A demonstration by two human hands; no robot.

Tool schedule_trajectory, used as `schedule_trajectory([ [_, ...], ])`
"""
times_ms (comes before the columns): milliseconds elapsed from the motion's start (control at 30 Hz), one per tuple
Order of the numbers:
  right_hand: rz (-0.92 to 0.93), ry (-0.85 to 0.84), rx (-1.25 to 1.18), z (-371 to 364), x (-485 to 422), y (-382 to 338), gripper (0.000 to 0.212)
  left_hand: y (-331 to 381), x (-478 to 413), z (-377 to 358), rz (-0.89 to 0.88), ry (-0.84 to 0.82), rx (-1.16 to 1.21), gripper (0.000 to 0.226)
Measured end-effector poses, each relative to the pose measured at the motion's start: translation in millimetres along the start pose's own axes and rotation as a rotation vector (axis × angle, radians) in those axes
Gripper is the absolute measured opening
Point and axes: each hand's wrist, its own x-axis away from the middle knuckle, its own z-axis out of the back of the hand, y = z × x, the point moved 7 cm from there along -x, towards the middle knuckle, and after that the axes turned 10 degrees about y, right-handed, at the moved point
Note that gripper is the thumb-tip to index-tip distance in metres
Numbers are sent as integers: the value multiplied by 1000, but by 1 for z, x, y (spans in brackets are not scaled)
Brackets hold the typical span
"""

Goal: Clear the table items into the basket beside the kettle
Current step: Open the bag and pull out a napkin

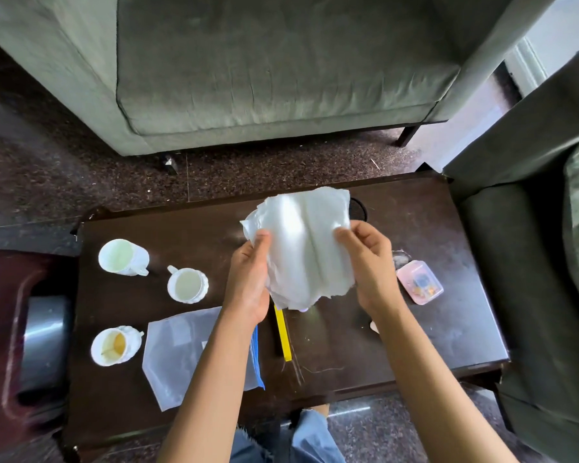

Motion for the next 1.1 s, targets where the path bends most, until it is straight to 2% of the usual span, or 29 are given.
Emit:
schedule_trajectory([
  [67,-70,-12,-33,10,-10,1,18,3,-2,-1,1,4,-7,26],
  [300,-52,-62,-6,27,-26,0,10,1,-4,-10,42,-25,-47,22],
  [333,-6,-59,9,28,-27,-3,8,1,-4,-11,45,-27,-43,22],
  [433,223,17,227,30,-22,-15,45,-2,-3,-18,38,-37,-15,23],
  [500,440,26,394,22,-13,-28,60,-4,-1,-28,35,-58,-2,23],
  [567,652,-35,542,7,-4,-33,51,-6,1,-37,32,-77,11,22],
  [667,752,-65,622,-5,-3,-31,24,-5,3,-47,29,-109,17,22],
  [767,689,-43,578,-5,-5,-31,15,-4,4,-54,27,-138,24,22],
  [867,553,-2,580,-2,-10,-28,32,-4,5,-57,18,-147,17,21],
  [933,500,29,582,0,-13,-26,35,-5,6,-60,18,-152,6,20],
  [1100,384,57,525,6,-21,-21,18,-6,8,-65,5,-160,13,20],
])
